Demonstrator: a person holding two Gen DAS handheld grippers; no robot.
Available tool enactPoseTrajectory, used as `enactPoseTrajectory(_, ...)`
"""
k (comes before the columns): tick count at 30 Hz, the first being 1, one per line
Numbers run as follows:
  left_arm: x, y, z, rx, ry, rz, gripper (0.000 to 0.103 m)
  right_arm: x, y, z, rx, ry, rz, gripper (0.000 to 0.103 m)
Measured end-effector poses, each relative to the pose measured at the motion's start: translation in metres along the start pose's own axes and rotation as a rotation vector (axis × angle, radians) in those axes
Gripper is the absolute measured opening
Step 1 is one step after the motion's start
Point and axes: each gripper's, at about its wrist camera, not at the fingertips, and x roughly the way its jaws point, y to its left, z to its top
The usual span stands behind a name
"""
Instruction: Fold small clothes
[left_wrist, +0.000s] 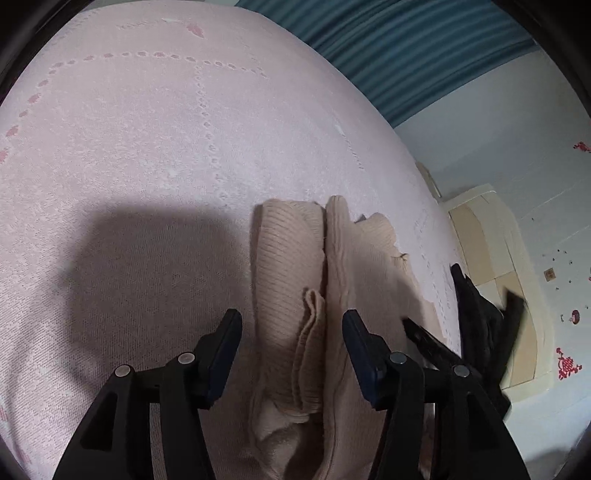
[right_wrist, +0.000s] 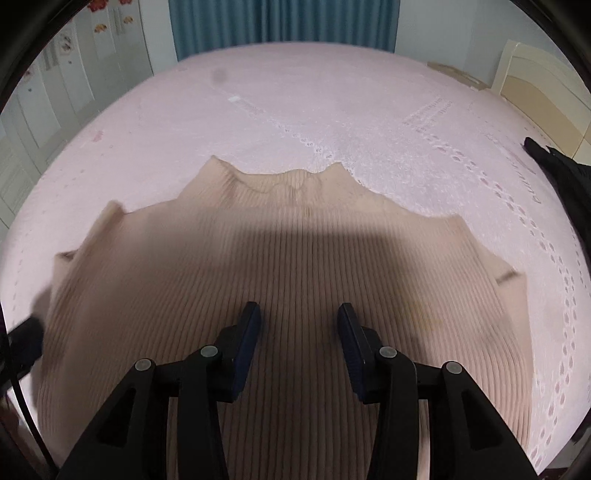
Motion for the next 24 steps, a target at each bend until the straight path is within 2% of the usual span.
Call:
enactPoseTrajectory(5, 0.001, -0.006, 0.000, 0.028, 0.000, -0.007, 0.054, 0.020, -0.003, 0.031, 0.023, 0.021, 0.003, 0.042)
enactPoseTrajectory(10, 0.002, -0.009, 0.000, 0.032, 0.011, -0.016, 0.055, 0.018, -0.006, 0.035, 0.036, 0.040, 0.031, 0.042)
enactPoseTrajectory(13, 0.007, -0.015, -0.002, 0.047, 0.033, -0.029, 0.057, -0.002, -0.010, 0.020, 0.032, 0.039, 0.061, 0.041)
enactPoseTrajectory(19, 0.012, -0.020, -0.006, 0.071, 0.064, -0.027, 0.061, -0.058, -0.005, -0.036, -0.047, -0.019, 0.093, 0.041)
enactPoseTrajectory(22, 0.016, -0.020, -0.008, 0.076, 0.090, -0.006, 0.061, -0.061, 0.002, -0.058, -0.072, 0.007, 0.095, 0.041)
enactPoseTrajectory(24, 0.015, -0.020, -0.008, 0.072, 0.082, -0.010, 0.061, -0.059, 0.005, -0.066, -0.077, -0.030, 0.056, 0.041)
